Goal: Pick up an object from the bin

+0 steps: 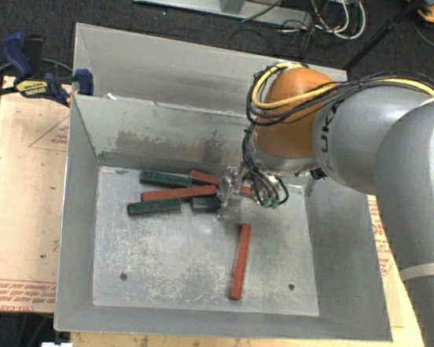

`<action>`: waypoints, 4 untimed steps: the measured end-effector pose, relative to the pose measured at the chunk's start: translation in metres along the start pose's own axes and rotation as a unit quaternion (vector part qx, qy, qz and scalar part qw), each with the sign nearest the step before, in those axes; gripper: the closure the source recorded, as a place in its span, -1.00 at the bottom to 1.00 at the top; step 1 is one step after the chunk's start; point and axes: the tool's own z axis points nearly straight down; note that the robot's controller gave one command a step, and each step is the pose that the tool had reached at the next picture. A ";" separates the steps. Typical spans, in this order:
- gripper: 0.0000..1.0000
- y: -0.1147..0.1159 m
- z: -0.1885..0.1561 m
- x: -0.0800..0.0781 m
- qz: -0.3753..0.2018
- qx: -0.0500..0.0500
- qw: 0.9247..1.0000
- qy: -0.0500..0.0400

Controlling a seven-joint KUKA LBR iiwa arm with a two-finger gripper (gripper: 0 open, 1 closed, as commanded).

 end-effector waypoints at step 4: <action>1.00 0.081 -0.012 -0.005 -0.237 -0.001 0.971 0.003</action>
Offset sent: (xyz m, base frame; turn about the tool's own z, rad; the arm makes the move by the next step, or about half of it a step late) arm -0.0038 0.0495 0.0049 -0.3743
